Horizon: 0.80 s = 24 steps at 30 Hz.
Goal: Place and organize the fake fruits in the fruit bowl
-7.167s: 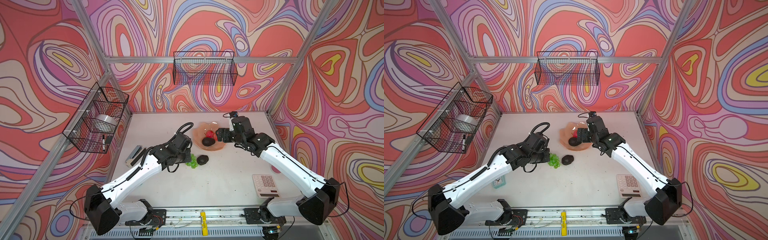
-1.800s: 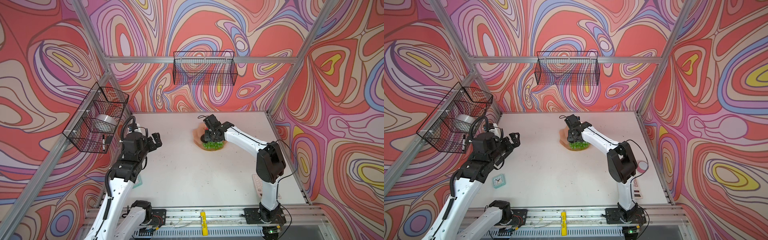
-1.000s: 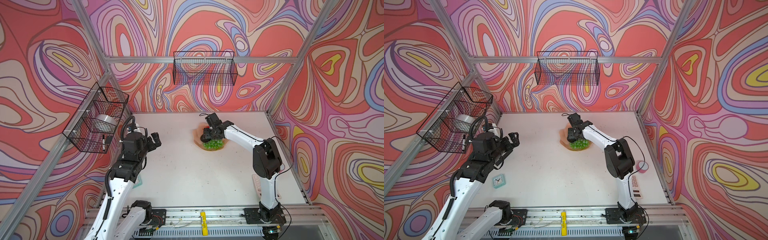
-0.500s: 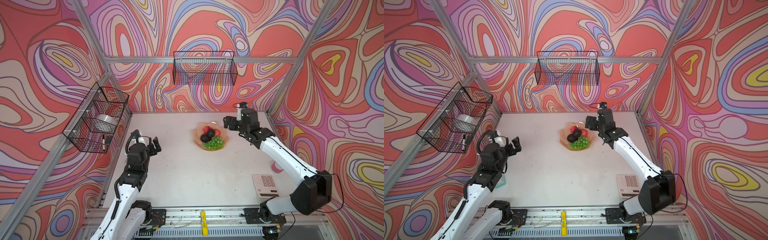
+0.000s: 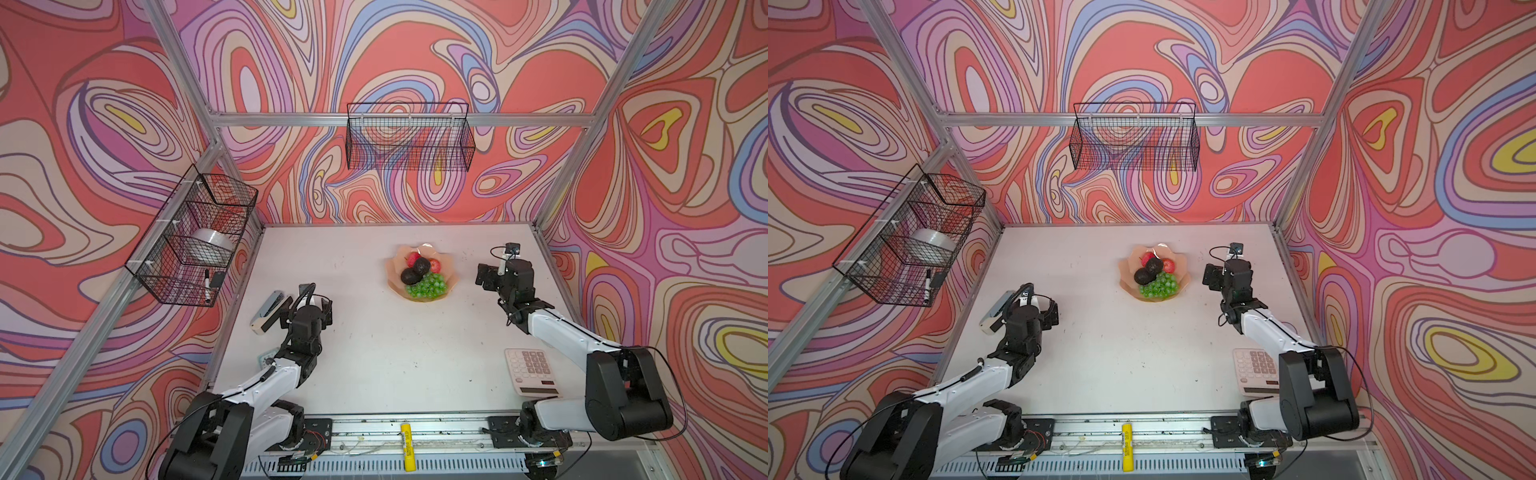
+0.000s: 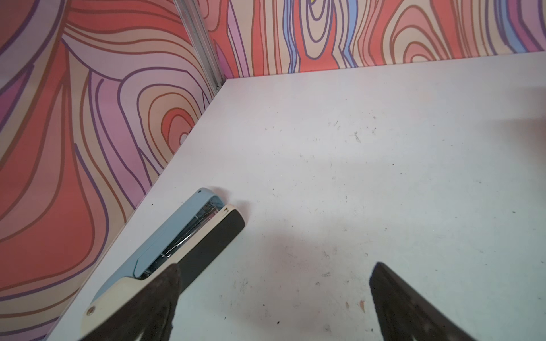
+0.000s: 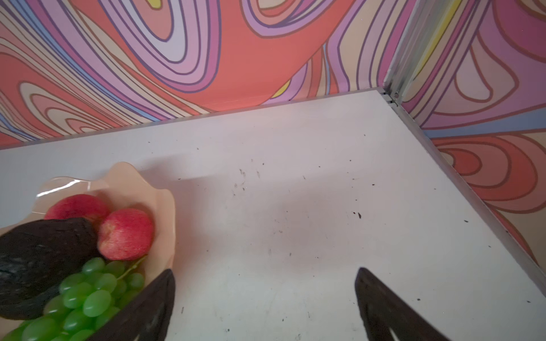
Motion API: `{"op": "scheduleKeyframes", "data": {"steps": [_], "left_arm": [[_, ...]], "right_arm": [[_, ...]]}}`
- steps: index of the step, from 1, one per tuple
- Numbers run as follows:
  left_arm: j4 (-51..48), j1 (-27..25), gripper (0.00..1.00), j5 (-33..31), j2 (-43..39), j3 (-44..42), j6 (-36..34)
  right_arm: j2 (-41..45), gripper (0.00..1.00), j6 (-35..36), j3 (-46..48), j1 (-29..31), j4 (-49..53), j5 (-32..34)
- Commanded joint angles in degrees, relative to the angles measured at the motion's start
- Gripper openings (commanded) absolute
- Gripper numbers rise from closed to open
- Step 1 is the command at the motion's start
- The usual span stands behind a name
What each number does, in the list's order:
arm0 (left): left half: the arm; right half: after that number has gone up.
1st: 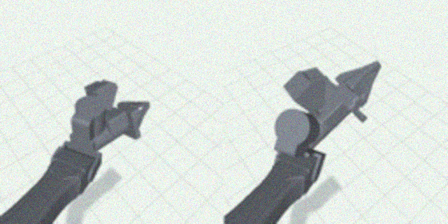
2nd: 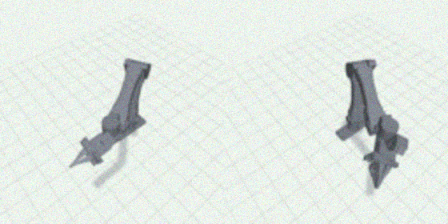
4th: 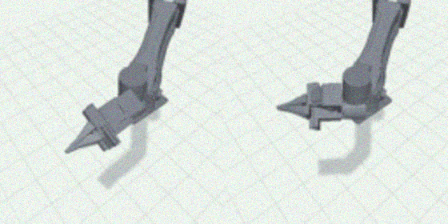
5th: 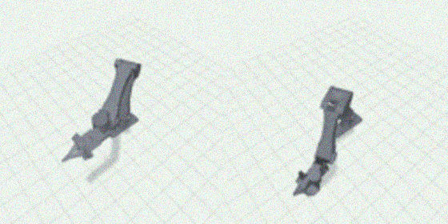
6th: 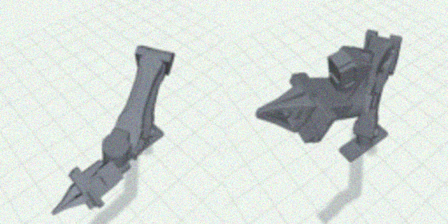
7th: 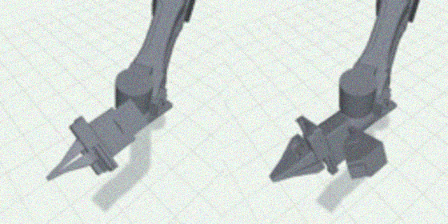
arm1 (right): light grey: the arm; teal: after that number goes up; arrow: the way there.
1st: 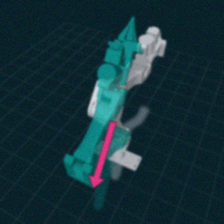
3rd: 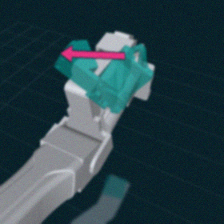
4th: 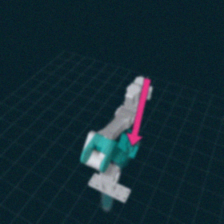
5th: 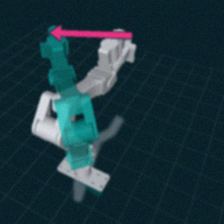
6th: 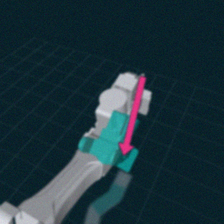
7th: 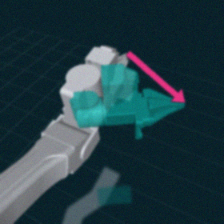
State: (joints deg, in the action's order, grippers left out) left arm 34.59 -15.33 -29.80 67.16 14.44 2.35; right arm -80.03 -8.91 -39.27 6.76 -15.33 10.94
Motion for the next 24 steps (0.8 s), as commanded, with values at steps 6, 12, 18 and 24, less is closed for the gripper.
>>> {"op": "scheduleKeyframes", "data": {"steps": [6,12,18,24], "left_arm": [[20.32,5.3,1.0,6.85,7.01,-2.07,-2.96],[38.75,10.14,1.0,14.14,20.83,-4.0,-2.68],[37.62,10.32,1.0,14.6,22.35,-2.85,-2.54],[28.32,10.28,1.0,14.61,21.91,1.74,-2.58]], "right_arm": [[-7.83,0.98,7.48,10.28,-4.0,-25.76,-2.15],[-13.89,0.98,8.61,13.82,-5.53,-38.47,-7.65],[-17.8,0.98,9.07,14.06,-5.71,-41.95,-9.59],[-17.97,0.98,9.01,14.22,-5.71,-43.0,-9.27]]}}
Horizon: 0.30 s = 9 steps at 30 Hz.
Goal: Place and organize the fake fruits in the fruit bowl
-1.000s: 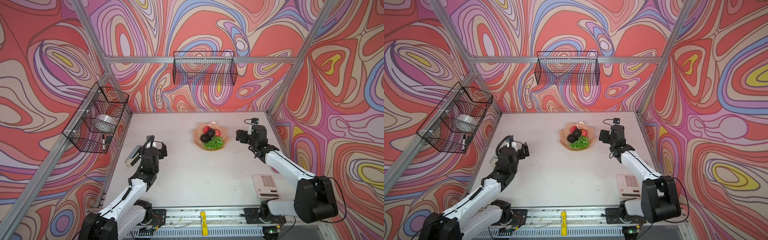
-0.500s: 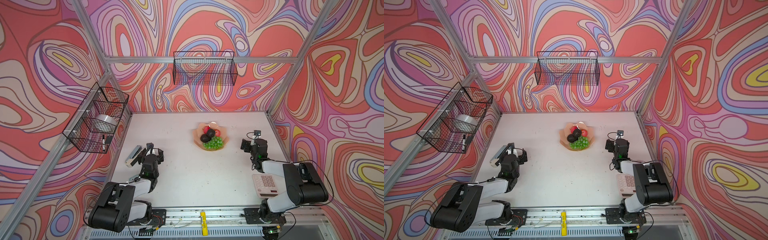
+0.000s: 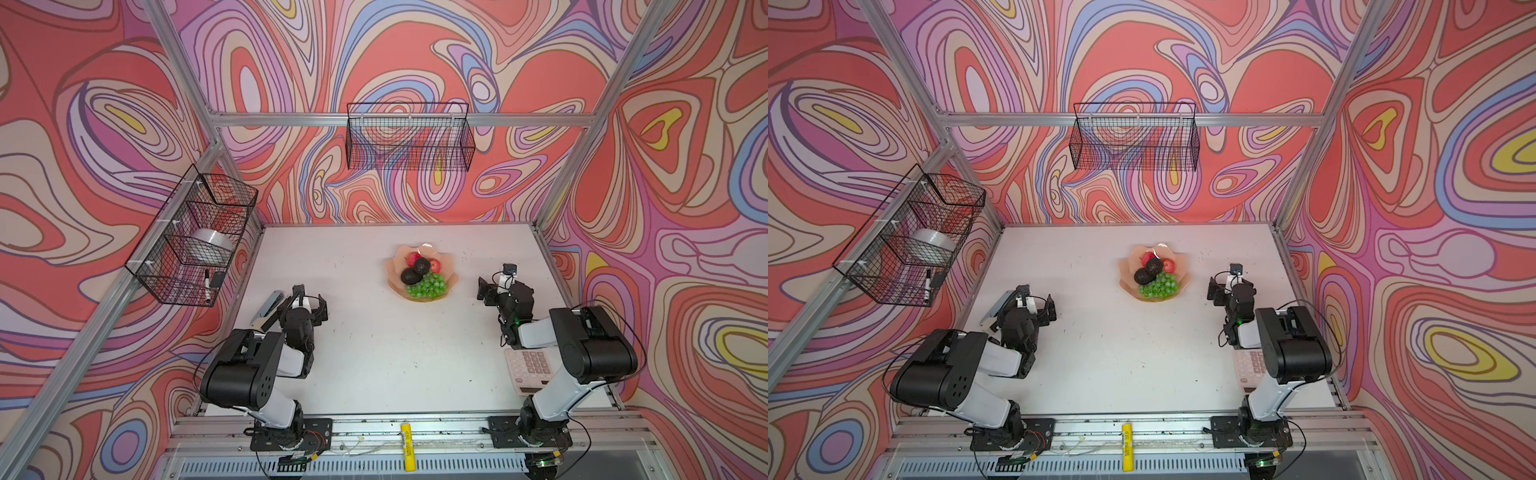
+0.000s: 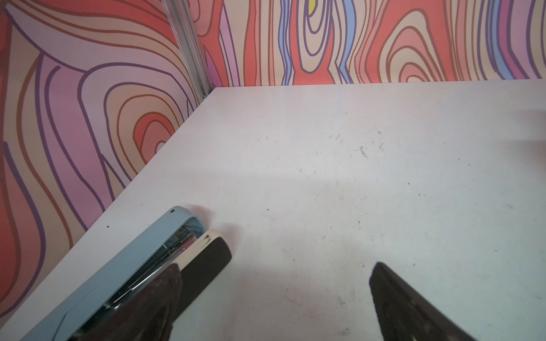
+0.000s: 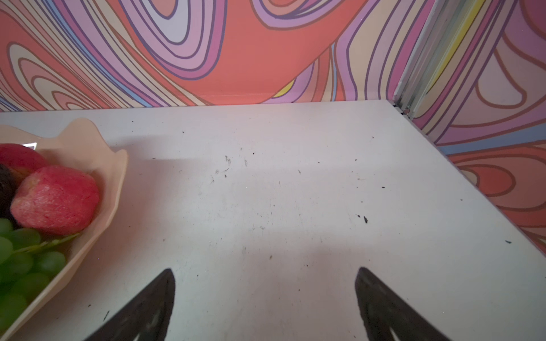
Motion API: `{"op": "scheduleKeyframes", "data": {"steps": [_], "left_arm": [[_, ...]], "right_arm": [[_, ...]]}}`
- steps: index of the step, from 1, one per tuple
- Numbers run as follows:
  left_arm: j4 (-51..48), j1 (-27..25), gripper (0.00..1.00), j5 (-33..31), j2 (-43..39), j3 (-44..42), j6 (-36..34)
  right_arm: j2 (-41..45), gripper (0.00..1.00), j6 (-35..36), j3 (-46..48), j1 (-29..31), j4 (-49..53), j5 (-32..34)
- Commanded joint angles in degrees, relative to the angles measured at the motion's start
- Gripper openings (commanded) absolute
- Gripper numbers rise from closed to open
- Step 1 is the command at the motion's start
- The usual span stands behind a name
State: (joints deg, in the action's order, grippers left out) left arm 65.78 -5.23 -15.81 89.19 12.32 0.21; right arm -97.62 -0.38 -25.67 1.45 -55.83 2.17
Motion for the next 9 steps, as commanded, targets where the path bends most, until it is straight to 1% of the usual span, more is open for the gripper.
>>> {"op": "scheduleKeyframes", "data": {"steps": [1,2,3,5,7,9], "left_arm": [[-7.33,-0.14,1.0,-0.51,0.08,6.26,-0.52],[-11.25,-0.38,1.0,-1.19,-0.48,7.83,-0.34],[-11.93,-0.3,1.0,-1.05,-1.06,7.73,0.17],[-9.52,0.24,1.0,-0.47,0.43,7.76,-0.22],[-13.33,0.82,1.0,0.26,-0.93,8.48,1.15],[-10.37,0.84,1.0,0.21,-0.03,7.86,0.29]], "right_arm": [[-0.2,0.98,0.54,0.62,-0.4,-1.99,-0.45],[-0.34,0.98,0.48,0.6,-0.4,-2.23,-0.42],[-0.29,0.98,0.47,0.49,-0.4,-1.9,-0.27],[-0.37,0.98,0.47,0.26,-0.4,-1.59,-0.07],[-0.37,0.98,0.47,-0.04,-0.4,-1.22,0.17],[-0.37,0.98,0.3,-0.3,-0.4,-0.71,0.51]]}}
